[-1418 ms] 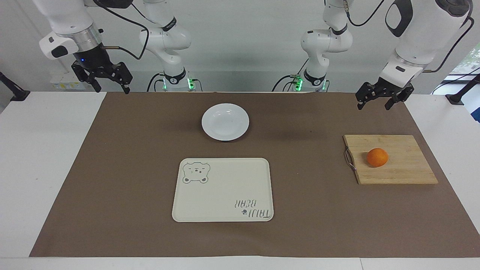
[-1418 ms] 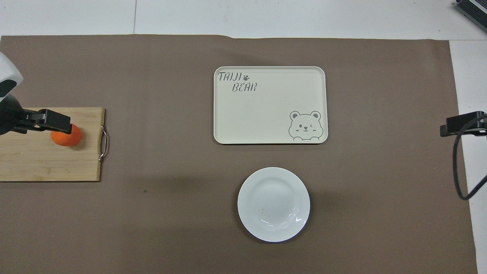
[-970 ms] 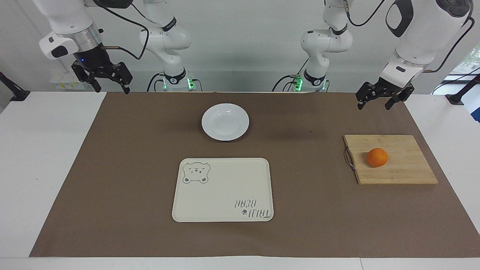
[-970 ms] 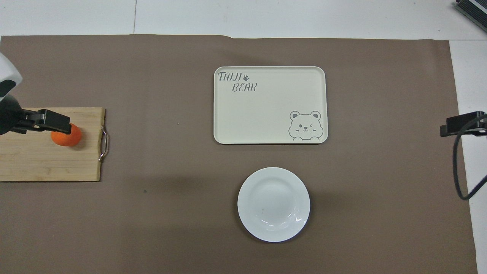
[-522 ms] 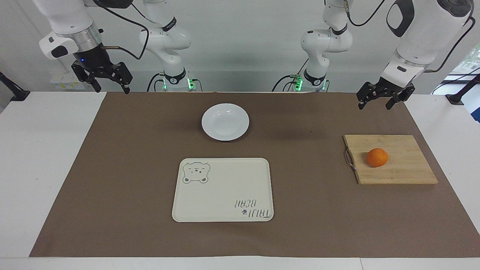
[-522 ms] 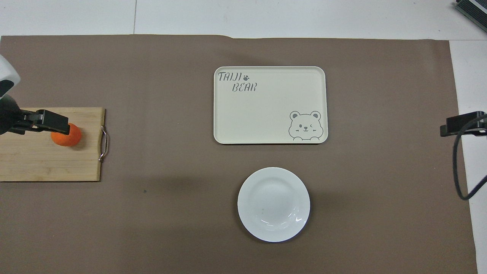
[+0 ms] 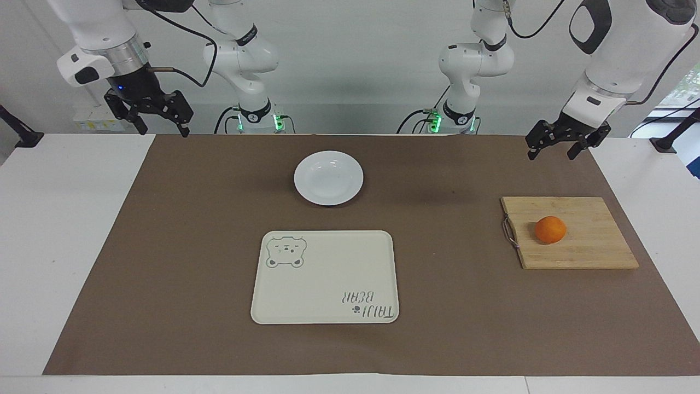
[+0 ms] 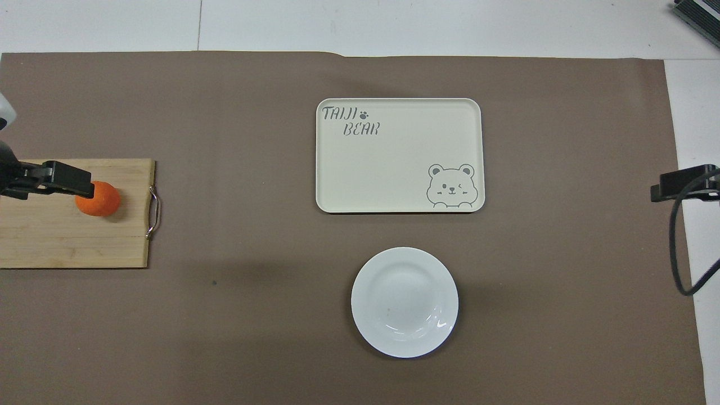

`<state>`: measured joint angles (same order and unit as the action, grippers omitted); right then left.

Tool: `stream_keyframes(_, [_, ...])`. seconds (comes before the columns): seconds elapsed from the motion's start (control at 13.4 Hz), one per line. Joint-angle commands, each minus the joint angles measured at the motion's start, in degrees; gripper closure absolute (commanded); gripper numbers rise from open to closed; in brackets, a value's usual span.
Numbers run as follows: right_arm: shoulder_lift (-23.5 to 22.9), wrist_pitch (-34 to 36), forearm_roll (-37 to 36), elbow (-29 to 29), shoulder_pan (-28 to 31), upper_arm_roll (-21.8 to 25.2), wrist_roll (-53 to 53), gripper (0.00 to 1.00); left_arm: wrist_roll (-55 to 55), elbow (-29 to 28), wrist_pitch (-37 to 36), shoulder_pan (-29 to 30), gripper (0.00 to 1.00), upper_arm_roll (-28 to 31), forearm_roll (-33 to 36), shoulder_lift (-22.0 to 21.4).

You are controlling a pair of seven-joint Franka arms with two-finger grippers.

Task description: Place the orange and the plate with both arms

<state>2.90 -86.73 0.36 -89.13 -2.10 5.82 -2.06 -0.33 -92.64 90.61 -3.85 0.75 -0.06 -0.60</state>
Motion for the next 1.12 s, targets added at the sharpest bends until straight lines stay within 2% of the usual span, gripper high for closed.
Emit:
stream_keyframes(0.0, [1.23, 0.07, -0.89, -1.31, 0.43, -0.45, 0.92, 0.0, 0.33, -0.17, -0.08, 0.24, 0.0, -0.04, -0.03, -0.45])
stream_keyframes(1.04, [1.23, 0.07, -0.97, -1.31, 0.43, -0.45, 0.92, 0.0, 2.69, -0.87, 2.55, 1.56, 0.0, -0.04, 0.06, -0.54])
